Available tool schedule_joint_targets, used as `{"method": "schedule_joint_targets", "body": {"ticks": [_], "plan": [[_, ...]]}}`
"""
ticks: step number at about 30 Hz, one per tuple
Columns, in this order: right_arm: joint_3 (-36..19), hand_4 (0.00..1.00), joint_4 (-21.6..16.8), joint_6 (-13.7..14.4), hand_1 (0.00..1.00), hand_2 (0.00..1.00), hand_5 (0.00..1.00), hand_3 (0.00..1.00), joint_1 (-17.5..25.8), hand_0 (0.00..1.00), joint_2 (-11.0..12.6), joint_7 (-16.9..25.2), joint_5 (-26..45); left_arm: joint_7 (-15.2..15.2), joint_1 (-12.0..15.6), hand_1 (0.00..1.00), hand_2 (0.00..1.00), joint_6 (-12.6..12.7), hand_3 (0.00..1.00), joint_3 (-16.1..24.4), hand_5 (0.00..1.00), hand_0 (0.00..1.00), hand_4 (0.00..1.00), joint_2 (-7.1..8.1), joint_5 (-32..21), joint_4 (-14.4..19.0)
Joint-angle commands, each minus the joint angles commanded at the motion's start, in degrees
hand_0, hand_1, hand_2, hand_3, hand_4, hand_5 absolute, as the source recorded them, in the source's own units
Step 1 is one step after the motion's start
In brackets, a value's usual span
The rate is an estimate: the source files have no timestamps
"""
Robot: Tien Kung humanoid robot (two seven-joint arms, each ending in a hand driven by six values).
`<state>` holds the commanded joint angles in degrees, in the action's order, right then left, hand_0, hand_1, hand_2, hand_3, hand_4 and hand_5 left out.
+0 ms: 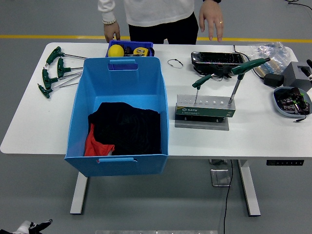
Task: Lift tool from toolbox,place it in box,lift tool from toolbox,place it in box
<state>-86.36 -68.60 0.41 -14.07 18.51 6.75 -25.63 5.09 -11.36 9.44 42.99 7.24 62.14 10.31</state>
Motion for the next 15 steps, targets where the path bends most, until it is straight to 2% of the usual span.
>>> {"method": "schedule_joint_targets", "body": {"ticks": [15], "plan": [[1.69,0.998,-1.63,1.09,0.726,0.813,0.921,0.784,-1.42,0.763,2.50,0.95,-1.22,0.19,0.05,0.555,0.659,0.50,0.694,0.71,0.714,0.635,0.756,-0.28,0.21,0.00]]}}
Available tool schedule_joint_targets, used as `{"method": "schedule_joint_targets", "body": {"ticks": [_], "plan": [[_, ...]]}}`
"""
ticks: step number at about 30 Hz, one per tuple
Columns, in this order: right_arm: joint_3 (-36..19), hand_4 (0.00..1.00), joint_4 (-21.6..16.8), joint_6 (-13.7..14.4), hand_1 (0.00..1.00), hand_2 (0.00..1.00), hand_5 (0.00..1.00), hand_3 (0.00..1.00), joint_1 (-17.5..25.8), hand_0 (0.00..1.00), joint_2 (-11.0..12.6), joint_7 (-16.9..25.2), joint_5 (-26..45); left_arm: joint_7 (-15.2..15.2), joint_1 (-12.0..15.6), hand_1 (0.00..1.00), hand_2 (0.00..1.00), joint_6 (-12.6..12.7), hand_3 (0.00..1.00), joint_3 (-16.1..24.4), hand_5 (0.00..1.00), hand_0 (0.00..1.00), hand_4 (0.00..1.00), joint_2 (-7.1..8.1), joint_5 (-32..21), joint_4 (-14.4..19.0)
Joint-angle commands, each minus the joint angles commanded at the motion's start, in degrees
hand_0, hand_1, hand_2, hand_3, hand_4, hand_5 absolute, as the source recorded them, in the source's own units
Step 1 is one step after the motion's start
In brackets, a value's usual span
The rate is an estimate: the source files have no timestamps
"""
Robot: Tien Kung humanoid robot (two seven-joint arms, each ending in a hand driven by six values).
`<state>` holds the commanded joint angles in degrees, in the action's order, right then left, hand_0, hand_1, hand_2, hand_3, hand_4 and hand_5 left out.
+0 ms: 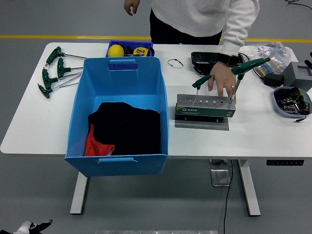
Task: Lift tool from toolbox,place it in box,lift tool from toolbox,place it in box
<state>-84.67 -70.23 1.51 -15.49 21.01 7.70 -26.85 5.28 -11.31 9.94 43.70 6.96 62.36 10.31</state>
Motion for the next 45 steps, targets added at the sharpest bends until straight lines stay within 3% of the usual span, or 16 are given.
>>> {"method": "schedule_joint_targets", "body": {"ticks": [4,5,10,11,14,20,27,28,29,36,40,41,45], "plan": [[0.40,0.998,-1.23,1.09,0.726,0.813,0.921,0.784,-0.10,0.763,0.72,0.78,-6.00,0.06,-0.02,0.555,0.659,0.00,0.694,0.11,0.714,0.635,0.756,-0.02,0.07,0.00],[0.53,0.998,-1.59,1.36,0.805,0.843,0.910,0.842,-0.24,0.847,1.08,1.06,-8.07,0.09,-0.04,0.556,0.657,-0.04,0.692,0.15,0.709,0.634,0.753,-0.02,0.19,0.00],[2.10,0.998,-3.57,1.84,0.805,0.843,0.910,0.842,-1.76,0.847,3.72,2.76,-20.36,0.15,-0.11,0.556,0.657,-0.19,0.692,0.11,0.709,0.634,0.753,0.02,0.34,0.00],[2.61,0.998,-3.97,2.06,0.875,0.881,0.898,0.876,-2.17,0.945,4.27,3.24,-22.97,0.15,-0.12,0.554,0.657,-0.20,0.688,0.11,0.708,0.634,0.750,0.02,0.34,0.00],[4.33,0.998,-4.94,2.24,0.875,0.881,0.898,0.876,-3.61,0.945,5.99,4.31,-30.05,0.18,-0.13,0.554,0.657,-0.23,0.688,0.13,0.708,0.634,0.750,0.03,0.29,0.00],[10.81,0.998,-5.12,0.70,0.887,0.881,0.890,0.867,-8.10,0.968,9.86,4.93,-43.16,0.48,-0.18,0.552,0.657,-0.52,0.687,0.55,0.707,0.634,0.748,0.11,1.04,0.00],[20.34,0.998,-1.96,1.08,0.893,0.882,0.879,0.870,-15.56,0.975,12.15,4.09,-54.29,0.89,-0.08,0.549,0.656,-0.79,0.688,0.74,0.708,0.630,0.746,0.21,1.53,0.00],[22.30,0.998,-0.89,1.28,0.893,0.882,0.879,0.870,-17.25,0.975,12.22,3.74,-56.56,0.97,-0.07,0.549,0.656,-0.83,0.688,0.74,0.708,0.630,0.746,0.20,1.57,0.00],[23.80,0.998,-0.06,1.48,0.893,0.885,0.809,0.877,-18.55,0.980,12.17,3.49,-58.27,1.02,-0.06,0.548,0.657,-0.87,0.688,0.71,0.707,0.632,0.745,0.21,1.57,0.00],[34.06,0.998,8.20,3.68,0.874,0.857,0.776,0.850,-27.80,0.978,9.65,2.31,-72.37,1.43,0.08,0.546,0.657,-1.23,0.689,0.49,0.708,0.629,0.746,0.32,1.81,0.00],[38.43,0.998,13.52,2.89,0.874,0.857,0.776,0.850,-31.64,0.978,7.62,1.77,-79.05,1.51,0.06,0.546,0.657,-1.30,0.689,0.39,0.708,0.629,0.746,0.41,1.70,0.00],[39.16,0.998,14.63,2.61,0.799,0.785,0.762,0.815,-32.29,0.926,7.26,1.65,-80.21,1.51,0.04,0.540,0.656,-1.31,0.689,0.36,0.708,0.624,0.745,0.43,1.68,0.00],[41.70,0.998,17.78,1.11,0.799,0.785,0.762,0.815,-34.72,0.926,5.88,1.15,-82.69,1.37,-0.08,0.540,0.656,-1.17,0.689,0.22,0.708,0.624,0.745,0.44,1.22,0.00]]}}
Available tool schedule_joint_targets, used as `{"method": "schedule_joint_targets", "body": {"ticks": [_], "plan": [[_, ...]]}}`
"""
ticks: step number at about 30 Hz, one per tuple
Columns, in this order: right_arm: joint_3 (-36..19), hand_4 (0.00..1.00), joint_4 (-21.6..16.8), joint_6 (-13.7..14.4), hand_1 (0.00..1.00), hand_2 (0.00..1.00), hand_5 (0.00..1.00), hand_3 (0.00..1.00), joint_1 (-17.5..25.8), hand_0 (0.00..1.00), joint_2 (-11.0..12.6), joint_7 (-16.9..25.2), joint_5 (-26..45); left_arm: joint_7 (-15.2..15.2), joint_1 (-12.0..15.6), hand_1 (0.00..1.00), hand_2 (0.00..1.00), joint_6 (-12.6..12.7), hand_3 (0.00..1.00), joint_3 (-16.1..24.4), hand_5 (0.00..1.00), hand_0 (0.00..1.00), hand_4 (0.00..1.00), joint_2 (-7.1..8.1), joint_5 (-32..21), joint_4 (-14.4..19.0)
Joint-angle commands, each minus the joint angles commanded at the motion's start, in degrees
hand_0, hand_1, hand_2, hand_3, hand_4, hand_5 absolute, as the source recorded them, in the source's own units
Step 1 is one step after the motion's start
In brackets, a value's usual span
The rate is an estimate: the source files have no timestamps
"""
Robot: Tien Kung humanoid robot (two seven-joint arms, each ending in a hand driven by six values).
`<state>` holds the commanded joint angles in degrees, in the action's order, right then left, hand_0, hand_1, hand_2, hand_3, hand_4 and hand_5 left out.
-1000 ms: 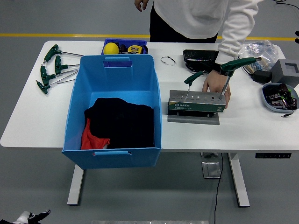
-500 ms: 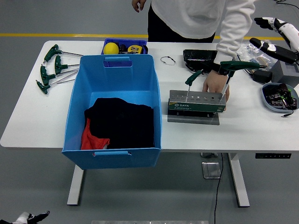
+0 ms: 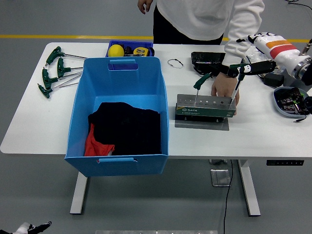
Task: Lift tool from toolbox,place it in box,lift tool from toolbox,place it in box
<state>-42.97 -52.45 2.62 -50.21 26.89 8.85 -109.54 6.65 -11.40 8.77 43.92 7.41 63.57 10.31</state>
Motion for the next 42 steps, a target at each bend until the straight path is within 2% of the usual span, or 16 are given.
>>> {"method": "schedule_joint_targets", "body": {"ticks": [1,2,8,9,14,15,20,21,26,27,32,33,42], "plan": [[0.61,0.998,0.82,-0.67,0.799,0.785,0.762,0.815,-0.64,0.926,-0.43,-0.23,-0.53,-0.04,-0.02,0.540,0.656,0.07,0.689,0.02,0.708,0.624,0.745,-0.01,-0.15,0.00],[1.12,0.998,1.54,-1.23,0.694,0.676,0.757,0.760,-1.19,0.824,-0.78,-0.44,-0.90,-0.08,-0.06,0.534,0.657,0.14,0.690,0.01,0.710,0.619,0.747,-0.03,-0.29,0.00],[2.77,0.998,4.47,-3.34,0.694,0.676,0.757,0.760,-3.04,0.824,-2.30,-1.53,-1.18,-0.12,-0.37,0.534,0.657,0.20,0.690,-0.09,0.710,0.619,0.747,0.03,-0.65,0.00],[2.95,0.998,4.60,-3.52,0.608,0.595,0.762,0.699,-3.14,0.665,-2.40,-1.66,-1.15,-0.12,-0.39,0.524,0.656,0.22,0.690,-0.04,0.710,0.609,0.748,0.02,-0.65,0.00],[3.85,0.998,6.13,-4.76,0.608,0.595,0.762,0.699,-3.55,0.665,-3.05,-1.97,-0.91,-0.14,-0.44,0.524,0.656,0.29,0.690,0.21,0.710,0.609,0.748,0.00,-0.54,0.00],[4.00,0.998,6.73,-4.88,0.494,0.501,0.764,0.650,-3.62,0.475,-3.24,-1.80,-0.85,-0.13,-0.44,0.523,0.657,0.29,0.690,0.29,0.710,0.605,0.748,-0.01,-0.43,0.00],[4.46,0.998,9.29,-4.70,0.494,0.501,0.764,0.650,-3.73,0.475,-3.85,-1.43,-1.66,-0.16,-0.52,0.523,0.657,0.35,0.690,0.23,0.710,0.605,0.748,-0.06,-0.51,0.00],[4.47,0.998,9.52,-4.61,0.435,0.440,0.767,0.605,-3.71,0.413,-3.89,-1.43,-1.78,-0.18,-0.53,0.523,0.657,0.35,0.691,0.18,0.711,0.606,0.748,-0.06,-0.58,0.00],[4.61,0.998,10.75,-3.47,0.435,0.440,0.767,0.605,-3.75,0.413,-4.10,-1.25,-2.40,-0.29,-0.64,0.523,0.657,0.40,0.691,0.00,0.711,0.606,0.748,-0.09,-0.78,0.00],[4.64,0.998,10.84,-3.17,0.338,0.347,0.769,0.463,-3.75,0.333,-4.10,-1.18,-2.37,-0.31,-0.67,0.520,0.656,0.39,0.691,-0.06,0.712,0.605,0.747,-0.09,-0.83,0.00],[5.14,0.998,11.34,-2.53,0.338,0.347,0.769,0.463,-3.99,0.333,-4.22,-1.23,-2.10,-0.43,-0.90,0.520,0.656,0.45,0.691,-0.46,0.712,0.605,0.747,-0.09,-1.26,0.00],[5.29,0.998,11.38,-2.52,0.294,0.298,0.774,0.378,-4.04,0.298,-4.22,-1.29,-2.06,-0.47,-0.98,0.517,0.656,0.47,0.691,-0.52,0.712,0.602,0.747,-0.06,-1.35,0.00],[6.12,0.998,11.82,-2.21,0.274,0.284,0.789,0.352,-3.88,0.287,-4.06,-0.66,-1.74,-0.80,-1.08,0.517,0.655,0.87,0.690,-0.15,0.712,0.601,0.746,-0.03,-1.51,0.00]]}}
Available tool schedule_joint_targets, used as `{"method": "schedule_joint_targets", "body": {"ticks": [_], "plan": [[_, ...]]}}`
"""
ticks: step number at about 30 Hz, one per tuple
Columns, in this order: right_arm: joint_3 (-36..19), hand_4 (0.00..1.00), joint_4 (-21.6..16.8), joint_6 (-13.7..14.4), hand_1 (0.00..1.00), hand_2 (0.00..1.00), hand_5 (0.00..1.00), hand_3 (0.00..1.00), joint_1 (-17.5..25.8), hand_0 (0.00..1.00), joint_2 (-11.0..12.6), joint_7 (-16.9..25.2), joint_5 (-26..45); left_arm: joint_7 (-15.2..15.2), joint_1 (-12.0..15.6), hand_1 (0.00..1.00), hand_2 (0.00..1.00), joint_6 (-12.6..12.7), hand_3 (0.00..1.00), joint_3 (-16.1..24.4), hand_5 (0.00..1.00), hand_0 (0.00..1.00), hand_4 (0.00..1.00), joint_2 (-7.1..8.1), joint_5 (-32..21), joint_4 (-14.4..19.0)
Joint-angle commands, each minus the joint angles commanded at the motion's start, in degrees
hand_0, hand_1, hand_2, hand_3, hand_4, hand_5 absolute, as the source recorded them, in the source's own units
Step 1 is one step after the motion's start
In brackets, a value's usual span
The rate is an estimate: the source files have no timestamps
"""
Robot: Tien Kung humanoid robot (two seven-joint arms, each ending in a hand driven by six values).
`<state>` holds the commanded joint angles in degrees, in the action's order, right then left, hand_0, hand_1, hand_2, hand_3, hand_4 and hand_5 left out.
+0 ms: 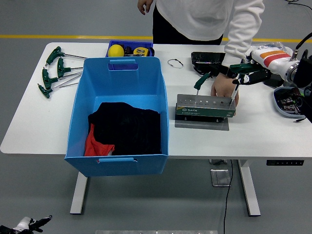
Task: Lift tool from toolbox,place it in box,lift tool from toolbox,place it in box
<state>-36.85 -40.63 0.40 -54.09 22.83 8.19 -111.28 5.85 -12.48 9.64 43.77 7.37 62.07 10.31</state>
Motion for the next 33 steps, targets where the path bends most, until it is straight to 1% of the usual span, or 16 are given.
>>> {"method": "schedule_joint_targets", "body": {"ticks": [2,3,8,9,13,14,15,19,20,21,28,32,33], "plan": [[0.14,0.998,0.20,-0.05,0.274,0.284,0.789,0.352,0.02,0.287,-0.04,0.00,0.21,-0.04,0.02,0.517,0.655,0.03,0.690,0.07,0.712,0.601,0.746,0.00,0.02,0.00],[0.17,0.998,0.28,-0.06,0.268,0.274,0.793,0.332,0.03,0.281,-0.06,-0.01,0.30,-0.04,0.01,0.516,0.655,0.02,0.687,0.08,0.712,0.601,0.745,0.01,0.04,0.00],[0.48,0.998,0.87,-0.17,0.268,0.274,0.793,0.332,-0.11,0.281,-0.37,-0.36,0.58,0.03,-0.07,0.516,0.655,-0.02,0.687,0.01,0.712,0.601,0.745,0.01,0.21,0.00],[0.52,0.998,0.95,-0.10,0.228,0.239,0.794,0.275,-0.13,0.229,-0.42,-0.43,0.58,0.04,-0.08,0.516,0.655,-0.02,0.688,0.01,0.712,0.602,0.745,0.01,0.23,0.00],[0.92,0.998,1.34,1.44,0.228,0.239,0.794,0.275,-0.05,0.229,-0.59,-0.67,1.16,0.02,-0.11,0.516,0.655,0.02,0.688,-0.67,0.712,0.602,0.745,0.03,-0.28,0.00],[1.13,0.998,1.43,2.34,0.228,0.239,0.794,0.275,0.05,0.229,-0.57,-0.35,1.30,-0.07,-0.08,0.516,0.655,0.05,0.688,-1.09,0.712,0.602,0.745,0.03,-0.66,0.00],[1.23,0.998,1.49,2.81,0.171,0.198,0.798,0.216,0.09,0.193,-0.57,-0.20,1.35,-0.12,-0.06,0.517,0.655,0.06,0.686,-1.33,0.711,0.604,0.743,0.03,-0.86,0.00],[1.47,0.998,1.79,4.23,0.171,0.198,0.798,0.216,0.26,0.193,-0.63,0.21,1.45,-0.28,-0.08,0.517,0.655,0.00,0.686,-1.69,0.711,0.604,0.743,0.05,-0.57,0.00],[1.53,0.998,1.80,4.28,0.171,0.198,0.798,0.216,0.28,0.193,-0.65,0.24,1.50,-0.27,-0.08,0.517,0.655,-0.02,0.686,-1.64,0.711,0.604,0.743,0.05,-0.48,0.00],[1.61,0.998,1.78,4.25,0.136,0.175,0.813,0.190,0.34,0.163,-0.70,0.25,1.59,-0.24,-0.05,0.518,0.656,-0.04,0.686,-1.55,0.713,0.607,0.743,0.06,-0.33,0.00],[2.33,0.998,1.83,3.51,0.128,0.172,0.826,0.185,0.71,0.158,-1.07,-0.37,2.03,-0.10,0.18,0.519,0.655,-0.09,0.685,-1.10,0.713,0.606,0.742,0.02,0.25,0.00],[2.65,0.998,1.73,3.71,0.128,0.172,0.826,0.185,0.68,0.158,-1.45,-0.92,2.44,0.03,0.31,0.519,0.655,-0.17,0.685,-0.89,0.713,0.606,0.742,-0.03,0.73,0.00],[2.71,0.998,1.64,3.97,0.097,0.139,0.824,0.163,0.62,0.118,-1.51,-1.11,2.41,0.05,0.35,0.519,0.656,-0.18,0.686,-0.89,0.712,0.612,0.741,-0.04,0.79,0.00]]}}
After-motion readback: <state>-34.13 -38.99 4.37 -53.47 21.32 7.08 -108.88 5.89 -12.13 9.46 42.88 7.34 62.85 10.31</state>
